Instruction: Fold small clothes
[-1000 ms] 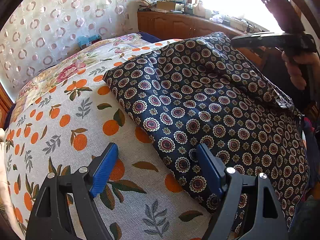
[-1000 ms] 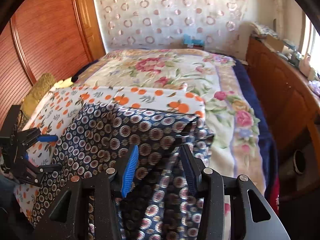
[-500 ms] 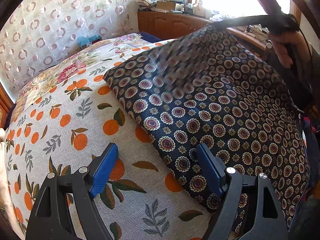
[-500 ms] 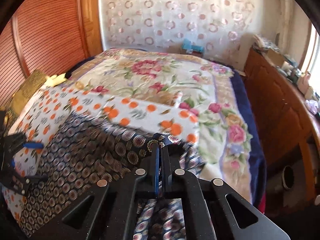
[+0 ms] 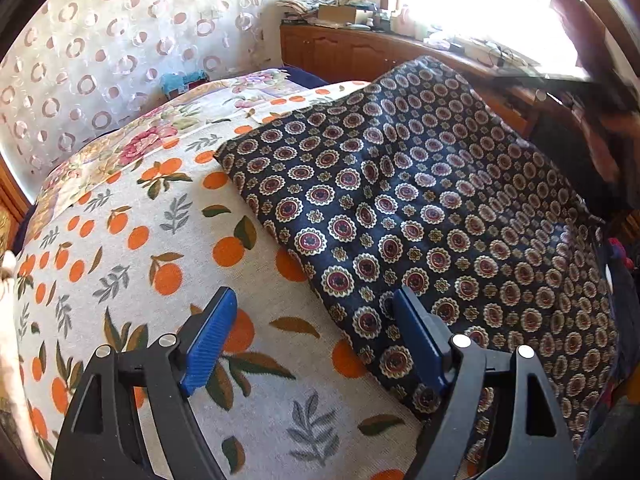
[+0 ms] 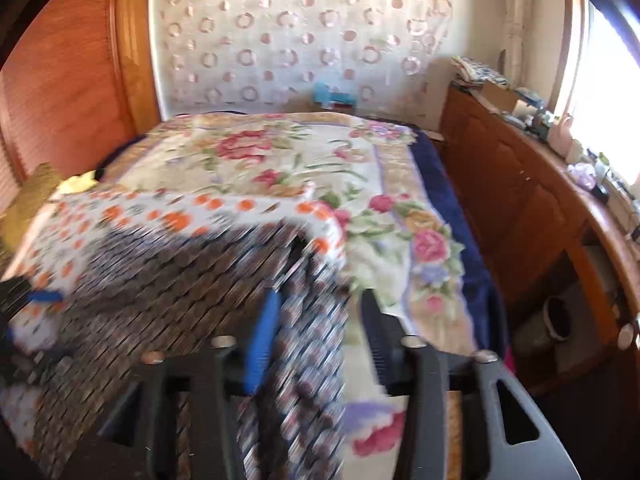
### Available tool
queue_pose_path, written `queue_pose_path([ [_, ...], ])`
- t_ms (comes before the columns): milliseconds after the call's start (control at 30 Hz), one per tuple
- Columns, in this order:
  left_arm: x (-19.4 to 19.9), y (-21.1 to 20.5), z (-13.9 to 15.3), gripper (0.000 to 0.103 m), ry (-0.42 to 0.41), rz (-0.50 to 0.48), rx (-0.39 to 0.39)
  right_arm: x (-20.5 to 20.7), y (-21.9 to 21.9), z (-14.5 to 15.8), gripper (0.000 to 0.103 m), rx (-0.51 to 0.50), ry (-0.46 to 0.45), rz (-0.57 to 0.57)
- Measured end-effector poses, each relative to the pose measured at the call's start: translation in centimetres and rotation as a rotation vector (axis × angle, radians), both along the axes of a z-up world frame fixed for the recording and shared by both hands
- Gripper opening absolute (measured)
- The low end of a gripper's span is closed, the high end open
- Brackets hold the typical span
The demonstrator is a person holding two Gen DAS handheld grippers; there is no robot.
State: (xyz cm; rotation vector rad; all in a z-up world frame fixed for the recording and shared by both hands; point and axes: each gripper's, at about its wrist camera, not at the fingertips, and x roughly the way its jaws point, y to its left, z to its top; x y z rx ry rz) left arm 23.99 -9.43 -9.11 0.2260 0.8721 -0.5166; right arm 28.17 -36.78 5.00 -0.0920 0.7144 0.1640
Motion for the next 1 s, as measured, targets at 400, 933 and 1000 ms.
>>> queue_pose_path([
  [400, -5.6, 0.3, 3.3, 0.081, -0.052, 0.047, -0.105, -11.2, -1.7, -4.8, 0.047, 0.008, 0.125, 0.116],
  [933, -9.6, -1.7, 2.1, 0.081, -0.006, 0.054, -0.103, -14.5, -5.7, -5.7, 0.002, 0.072, 0.054, 0.050],
  [1000, -9.7, -1.8, 1.6, 0.081, 0.016, 0.057, -0.109, -14.8, -5.8, -5.8, 0.002, 0.079, 0.049, 0.031],
])
